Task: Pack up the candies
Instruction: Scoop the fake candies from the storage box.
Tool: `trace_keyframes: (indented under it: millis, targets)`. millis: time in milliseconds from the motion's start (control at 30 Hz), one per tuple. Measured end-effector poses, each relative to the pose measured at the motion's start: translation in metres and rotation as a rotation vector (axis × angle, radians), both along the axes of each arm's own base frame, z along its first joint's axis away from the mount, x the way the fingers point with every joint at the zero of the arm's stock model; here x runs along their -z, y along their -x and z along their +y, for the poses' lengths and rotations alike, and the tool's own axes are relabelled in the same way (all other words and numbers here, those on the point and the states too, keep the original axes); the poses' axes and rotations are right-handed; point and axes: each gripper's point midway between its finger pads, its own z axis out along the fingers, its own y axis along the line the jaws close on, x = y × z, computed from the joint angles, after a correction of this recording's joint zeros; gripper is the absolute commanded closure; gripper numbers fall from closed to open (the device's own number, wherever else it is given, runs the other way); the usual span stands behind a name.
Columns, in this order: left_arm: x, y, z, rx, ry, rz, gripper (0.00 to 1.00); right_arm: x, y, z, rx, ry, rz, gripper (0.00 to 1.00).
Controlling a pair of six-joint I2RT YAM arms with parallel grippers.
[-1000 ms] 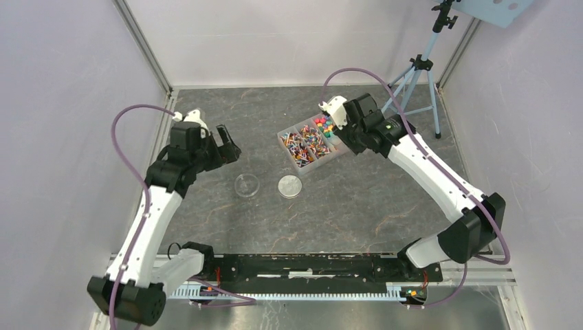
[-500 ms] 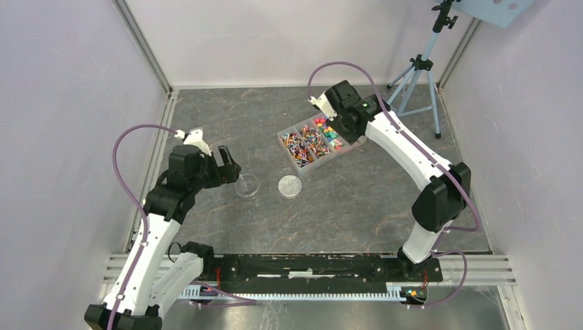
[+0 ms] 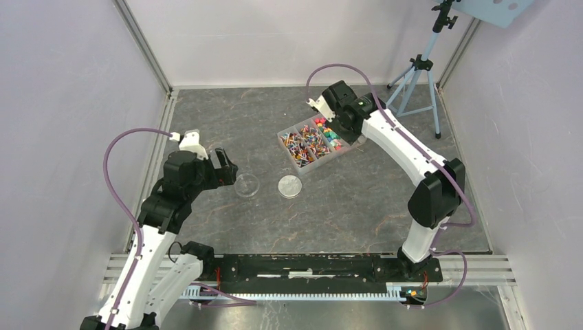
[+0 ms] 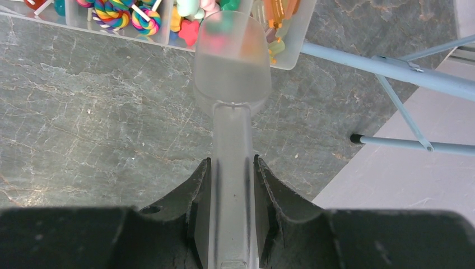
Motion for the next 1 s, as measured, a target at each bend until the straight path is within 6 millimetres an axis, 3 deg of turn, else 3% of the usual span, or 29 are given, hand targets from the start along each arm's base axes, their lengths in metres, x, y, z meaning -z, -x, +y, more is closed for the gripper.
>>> trace_keyframes:
  millis: [633, 1000]
  targets:
    - [-0.002, 0.001, 0.003, 0.004, -0.028, -0.018, 0.0, 0.052, -0.028, 0.028, -0.055, -0.056, -0.013, 1.0]
    - [-0.002, 0.001, 0.003, 0.009, -0.036, -0.02, 0.0, 0.07, -0.023, 0.015, -0.059, -0.13, -0.102, 1.0]
